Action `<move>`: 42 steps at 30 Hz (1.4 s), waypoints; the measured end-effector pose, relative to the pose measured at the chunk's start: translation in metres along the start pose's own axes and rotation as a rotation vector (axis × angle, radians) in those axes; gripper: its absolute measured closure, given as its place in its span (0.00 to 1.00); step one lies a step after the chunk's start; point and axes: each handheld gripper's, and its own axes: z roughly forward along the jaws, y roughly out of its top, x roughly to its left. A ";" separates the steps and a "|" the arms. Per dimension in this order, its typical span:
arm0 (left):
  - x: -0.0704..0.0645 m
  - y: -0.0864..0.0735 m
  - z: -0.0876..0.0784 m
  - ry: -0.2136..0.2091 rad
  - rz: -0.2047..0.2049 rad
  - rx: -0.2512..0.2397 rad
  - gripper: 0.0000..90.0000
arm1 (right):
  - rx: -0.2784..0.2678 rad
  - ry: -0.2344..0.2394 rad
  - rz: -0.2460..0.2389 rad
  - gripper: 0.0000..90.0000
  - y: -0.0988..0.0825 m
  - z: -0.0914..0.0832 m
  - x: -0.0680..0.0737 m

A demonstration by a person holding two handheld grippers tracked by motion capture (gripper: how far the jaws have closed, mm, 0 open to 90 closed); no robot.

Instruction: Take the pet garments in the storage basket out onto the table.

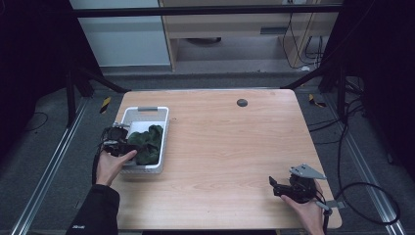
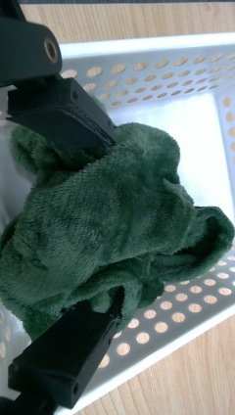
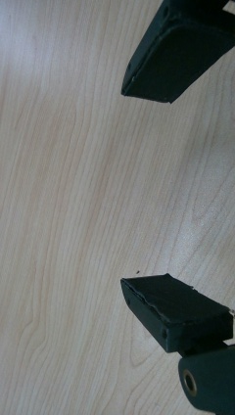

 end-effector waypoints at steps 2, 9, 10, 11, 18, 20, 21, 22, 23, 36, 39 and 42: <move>0.000 0.000 0.002 -0.001 0.001 0.006 0.15 | 0.003 0.001 0.001 0.11 0.000 0.001 0.000; -0.001 0.000 0.010 -0.008 -0.002 0.031 0.13 | 0.009 0.003 -0.003 0.10 0.000 0.002 0.000; -0.001 0.000 0.011 -0.009 0.000 0.034 0.13 | 0.010 0.004 -0.005 0.10 0.000 0.002 0.000; -0.001 0.000 0.011 -0.009 0.000 0.038 0.13 | 0.011 0.005 -0.006 0.10 -0.001 0.002 0.000; -0.001 0.000 0.019 -0.003 0.003 0.073 0.14 | 0.022 0.012 0.005 0.09 -0.001 0.003 0.000; -0.001 0.000 0.021 -0.002 0.002 0.075 0.15 | 0.024 0.014 0.006 0.09 -0.001 0.003 0.000; -0.001 0.000 0.021 -0.002 0.003 0.076 0.16 | 0.022 0.011 0.000 0.09 -0.001 0.003 0.000; 0.000 0.000 0.022 -0.002 0.002 0.076 0.16 | 0.023 0.014 0.002 0.09 -0.001 0.003 0.000; 0.000 0.000 0.022 -0.001 0.000 0.077 0.17 | 0.022 0.013 -0.006 0.09 -0.001 0.004 0.000; 0.003 -0.002 0.027 -0.008 -0.025 0.095 0.38 | 0.029 0.017 -0.003 0.09 -0.001 0.005 -0.001; 0.002 -0.003 0.029 -0.008 -0.033 0.103 0.44 | 0.034 0.019 0.003 0.09 -0.001 0.005 -0.001; 0.001 -0.003 0.031 -0.005 -0.031 0.119 0.51 | 0.032 0.015 -0.003 0.09 -0.001 0.005 -0.001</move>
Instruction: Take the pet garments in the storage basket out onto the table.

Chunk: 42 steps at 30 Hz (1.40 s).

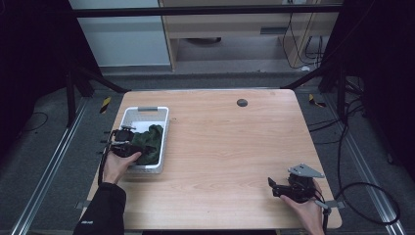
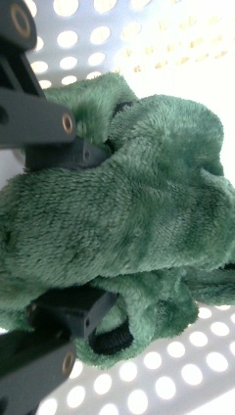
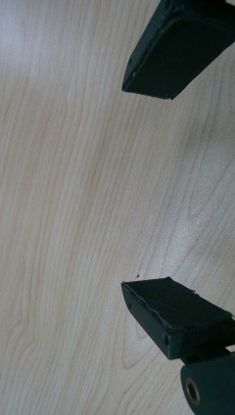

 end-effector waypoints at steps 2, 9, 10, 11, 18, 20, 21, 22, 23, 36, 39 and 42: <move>-0.001 0.000 0.001 0.000 -0.002 0.001 0.56 | 0.003 0.004 0.009 0.09 0.000 -0.001 0.000; -0.002 0.001 -0.001 0.004 -0.011 0.019 0.71 | -0.005 0.000 0.001 0.09 0.000 -0.001 -0.001; -0.002 0.001 -0.001 0.004 -0.011 0.019 0.73 | -0.003 -0.002 0.005 0.09 0.000 -0.001 -0.001; -0.002 0.001 -0.001 0.003 -0.012 0.013 0.74 | -0.003 -0.002 0.006 0.09 0.000 -0.001 -0.001; -0.003 0.000 -0.005 0.008 -0.001 -0.002 0.80 | -0.003 -0.001 0.007 0.09 0.000 -0.001 -0.001; -0.003 0.001 -0.009 0.004 -0.004 -0.022 0.81 | -0.003 -0.001 0.008 0.09 0.000 -0.001 -0.001; -0.003 0.001 -0.010 0.002 -0.005 -0.029 0.81 | -0.003 -0.001 0.008 0.09 0.000 -0.001 -0.002; -0.004 0.001 -0.012 0.000 -0.003 -0.035 0.82 | -0.004 -0.001 0.008 0.09 0.000 -0.001 -0.002; -0.004 0.001 -0.014 0.001 0.000 -0.037 0.82 | -0.001 0.004 0.017 0.09 0.000 -0.002 -0.002; -0.007 0.010 -0.060 -0.008 0.030 -0.153 0.82 | -0.012 0.000 0.014 0.09 0.000 -0.002 -0.003; -0.006 0.010 -0.068 -0.008 0.027 -0.182 0.82 | -0.015 0.000 0.012 0.09 0.000 -0.002 -0.004; -0.005 0.011 -0.073 -0.013 0.030 -0.192 0.82 | -0.015 -0.002 0.011 0.09 0.000 -0.002 -0.004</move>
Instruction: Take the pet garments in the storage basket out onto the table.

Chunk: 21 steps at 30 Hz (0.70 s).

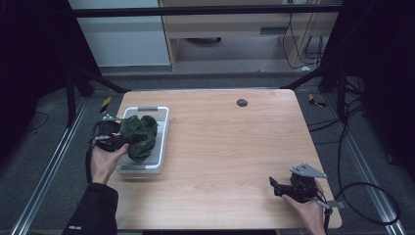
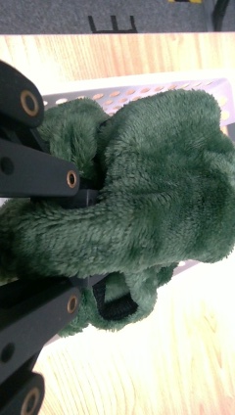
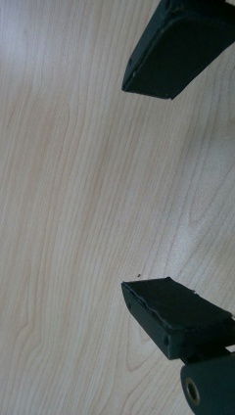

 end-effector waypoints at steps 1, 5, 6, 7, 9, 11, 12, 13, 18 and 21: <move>0.000 0.001 -0.005 -0.002 0.000 -0.012 0.82 | -0.002 0.000 0.001 0.09 0.000 0.000 0.000; 0.002 0.002 -0.015 -0.003 0.005 -0.033 0.82 | -0.002 -0.003 -0.003 0.09 0.000 0.000 0.000; 0.002 0.002 -0.018 -0.006 0.005 -0.036 0.82 | -0.003 -0.004 -0.005 0.09 0.000 0.000 0.000; 0.002 0.002 -0.020 -0.004 0.005 -0.043 0.82 | -0.004 -0.005 -0.003 0.09 0.000 0.000 0.000; 0.002 0.002 -0.025 -0.005 0.010 -0.048 0.82 | -0.003 -0.002 0.007 0.09 0.000 -0.001 0.000; 0.002 0.002 -0.030 -0.002 0.016 -0.051 0.82 | -0.005 -0.008 -0.001 0.09 0.000 0.000 -0.001; 0.002 0.002 -0.030 -0.002 0.016 -0.051 0.82 | -0.005 -0.008 -0.001 0.09 0.000 0.000 -0.001; 0.002 0.003 -0.033 -0.007 0.012 -0.058 0.82 | -0.004 -0.010 -0.007 0.09 0.000 0.000 0.000; 0.000 0.004 -0.040 -0.038 0.008 -0.078 0.82 | -0.005 -0.013 -0.013 0.09 0.000 0.000 0.001; -0.003 0.006 -0.044 -0.046 0.013 -0.089 0.82 | -0.005 -0.012 -0.013 0.09 0.000 0.000 0.001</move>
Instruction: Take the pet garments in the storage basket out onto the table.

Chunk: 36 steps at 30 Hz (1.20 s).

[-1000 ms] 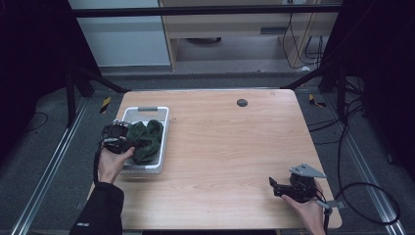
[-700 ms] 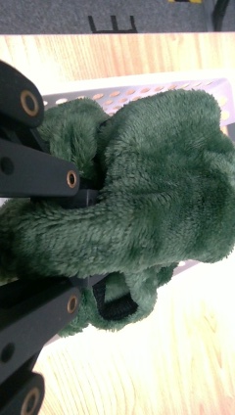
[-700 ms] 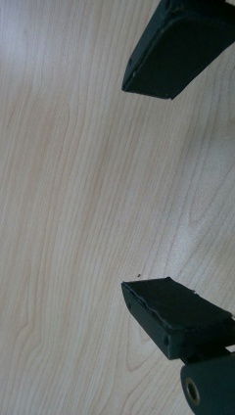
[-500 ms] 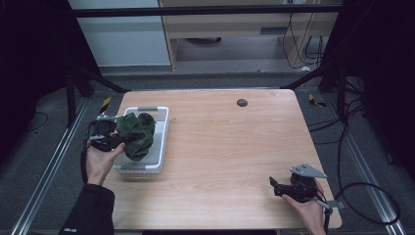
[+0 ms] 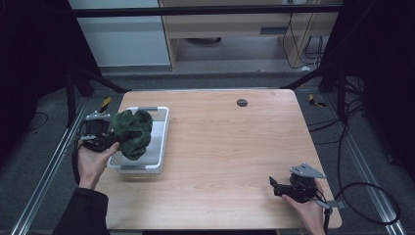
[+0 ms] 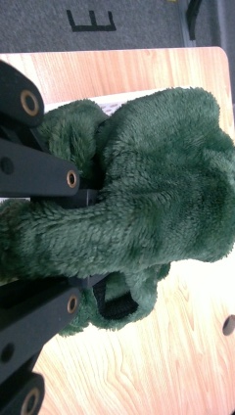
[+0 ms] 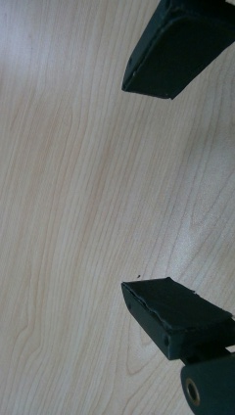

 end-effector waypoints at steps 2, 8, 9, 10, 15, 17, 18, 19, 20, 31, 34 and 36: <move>-0.003 0.003 -0.004 -0.003 0.006 -0.010 0.82 | -0.002 -0.004 -0.002 0.09 0.000 0.000 -0.001; -0.015 0.012 -0.013 -0.018 0.035 -0.027 0.82 | -0.004 -0.008 0.001 0.08 0.000 0.000 -0.001; -0.018 0.013 -0.014 -0.021 0.042 -0.027 0.82 | -0.001 -0.003 0.010 0.08 0.000 -0.001 0.000; -0.021 0.015 -0.015 -0.025 0.048 -0.026 0.82 | -0.002 -0.003 0.011 0.08 0.000 -0.001 0.000; -0.030 0.020 -0.018 -0.037 0.069 -0.026 0.82 | -0.013 -0.011 0.004 0.08 0.001 -0.002 -0.002; -0.034 0.022 -0.019 -0.043 0.077 -0.028 0.82 | -0.015 -0.016 0.003 0.08 0.001 -0.002 -0.002; -0.036 0.022 -0.020 -0.045 0.082 -0.028 0.82 | -0.015 -0.016 0.004 0.08 0.001 -0.002 -0.002; -0.039 0.023 -0.020 -0.046 0.089 -0.029 0.82 | -0.016 -0.015 0.004 0.08 0.001 -0.002 -0.002; -0.041 0.025 -0.021 -0.050 0.095 -0.026 0.82 | -0.017 -0.014 0.004 0.08 0.001 -0.002 -0.002; -0.065 0.034 -0.024 -0.079 0.167 -0.010 0.82 | -0.018 -0.018 0.007 0.08 0.001 -0.003 -0.002; -0.076 0.035 -0.023 -0.096 0.197 -0.004 0.82 | -0.018 -0.017 0.010 0.08 0.001 -0.003 -0.002; -0.081 0.036 -0.022 -0.107 0.209 0.000 0.82 | -0.020 -0.018 0.009 0.08 0.001 -0.003 -0.002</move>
